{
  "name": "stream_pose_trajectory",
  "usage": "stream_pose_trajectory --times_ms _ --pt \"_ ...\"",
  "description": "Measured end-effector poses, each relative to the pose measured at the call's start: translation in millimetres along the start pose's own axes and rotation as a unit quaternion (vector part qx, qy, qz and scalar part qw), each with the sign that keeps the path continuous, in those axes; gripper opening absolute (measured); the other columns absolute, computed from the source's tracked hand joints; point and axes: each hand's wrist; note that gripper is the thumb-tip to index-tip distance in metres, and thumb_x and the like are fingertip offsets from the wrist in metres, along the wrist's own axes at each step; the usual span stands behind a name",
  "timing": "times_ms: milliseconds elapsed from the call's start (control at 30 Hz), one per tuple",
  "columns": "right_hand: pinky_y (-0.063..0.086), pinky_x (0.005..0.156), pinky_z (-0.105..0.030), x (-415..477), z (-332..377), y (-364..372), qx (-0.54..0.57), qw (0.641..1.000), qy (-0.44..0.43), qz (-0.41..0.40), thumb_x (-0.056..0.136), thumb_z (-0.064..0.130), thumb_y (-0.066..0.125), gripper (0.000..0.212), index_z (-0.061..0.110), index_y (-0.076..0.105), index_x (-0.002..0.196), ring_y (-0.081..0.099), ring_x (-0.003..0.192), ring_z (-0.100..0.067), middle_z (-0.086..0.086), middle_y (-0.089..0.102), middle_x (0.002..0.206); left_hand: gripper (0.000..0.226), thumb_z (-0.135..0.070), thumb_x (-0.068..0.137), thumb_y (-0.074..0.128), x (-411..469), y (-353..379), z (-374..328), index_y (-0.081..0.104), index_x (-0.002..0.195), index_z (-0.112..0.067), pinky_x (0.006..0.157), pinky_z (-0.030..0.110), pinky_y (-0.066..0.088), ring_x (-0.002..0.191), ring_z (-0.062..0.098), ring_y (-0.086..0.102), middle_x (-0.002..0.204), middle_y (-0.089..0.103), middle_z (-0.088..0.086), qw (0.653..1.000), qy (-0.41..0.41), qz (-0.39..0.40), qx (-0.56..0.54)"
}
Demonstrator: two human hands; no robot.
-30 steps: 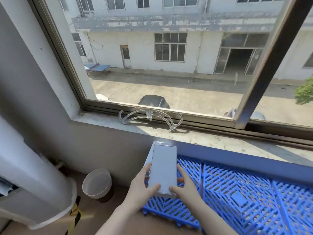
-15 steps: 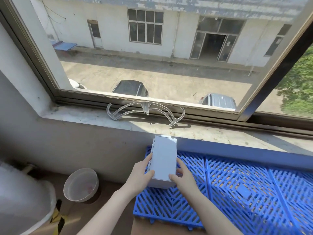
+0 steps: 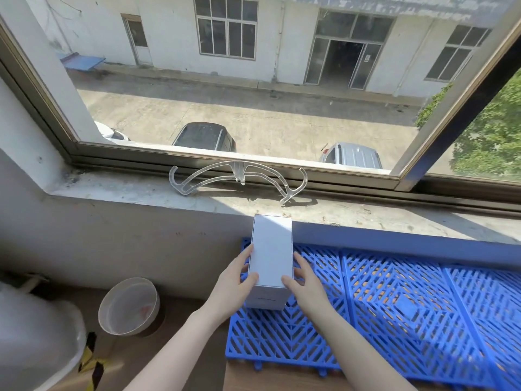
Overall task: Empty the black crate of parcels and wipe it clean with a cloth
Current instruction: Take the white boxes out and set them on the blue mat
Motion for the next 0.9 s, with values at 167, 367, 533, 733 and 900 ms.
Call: stream_pose_trajectory --times_ms 167,367,533,733,900 --pt "0.040 0.083 -0.024 -2 -6 6 0.008 1.000 -0.005 -0.019 0.097 0.026 0.054 0.059 0.033 0.026 0.149 0.047 0.118 -0.009 0.006 0.048 0.141 0.057 -0.024 0.099 0.049 -4 5 3 0.027 0.150 -0.036 0.097 0.017 0.039 0.131 0.004 0.039 0.151 0.034 -0.016 1.000 0.008 -0.017 0.001" --pt "0.044 0.084 -0.025 -7 -9 8 0.005 1.000 -0.006 -0.029 0.098 0.024 0.052 0.057 0.031 0.027 0.150 0.048 0.119 -0.010 0.005 0.046 0.143 0.054 -0.024 0.100 0.049 -8 10 2 0.030 0.149 -0.035 0.100 0.019 0.037 0.132 0.005 0.038 0.151 0.035 -0.014 0.999 0.018 -0.028 0.011" --pt "0.049 0.095 -0.035 -15 -13 7 0.005 0.999 -0.008 -0.036 0.098 0.024 0.051 0.056 0.033 0.028 0.148 0.049 0.122 -0.013 0.006 0.047 0.140 0.054 -0.025 0.100 0.049 -15 14 4 0.030 0.149 -0.034 0.098 0.019 0.038 0.132 0.006 0.039 0.152 0.035 -0.013 0.999 0.019 -0.028 0.017" --pt "0.046 0.089 -0.029 -21 -13 8 0.008 0.999 -0.004 -0.037 0.099 0.025 0.049 0.056 0.033 0.026 0.149 0.048 0.120 -0.011 0.006 0.045 0.143 0.053 -0.023 0.101 0.046 -18 16 -2 0.028 0.151 -0.031 0.109 0.027 0.033 0.137 0.008 0.035 0.154 0.032 -0.012 0.998 0.027 -0.025 0.044" --pt "0.039 0.095 -0.029 -23 -7 3 0.000 0.999 -0.007 -0.034 0.100 0.029 0.047 0.055 0.030 0.023 0.151 0.041 0.131 -0.014 0.003 0.037 0.150 0.052 -0.027 0.101 0.046 -27 12 -6 0.027 0.150 -0.031 0.116 0.036 0.030 0.141 0.009 0.031 0.154 0.028 -0.014 0.996 0.043 -0.049 0.066"
Point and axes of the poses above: each hand's wrist, its own x-axis towards the middle knuckle, its own y-axis out of the palm, z = x × y
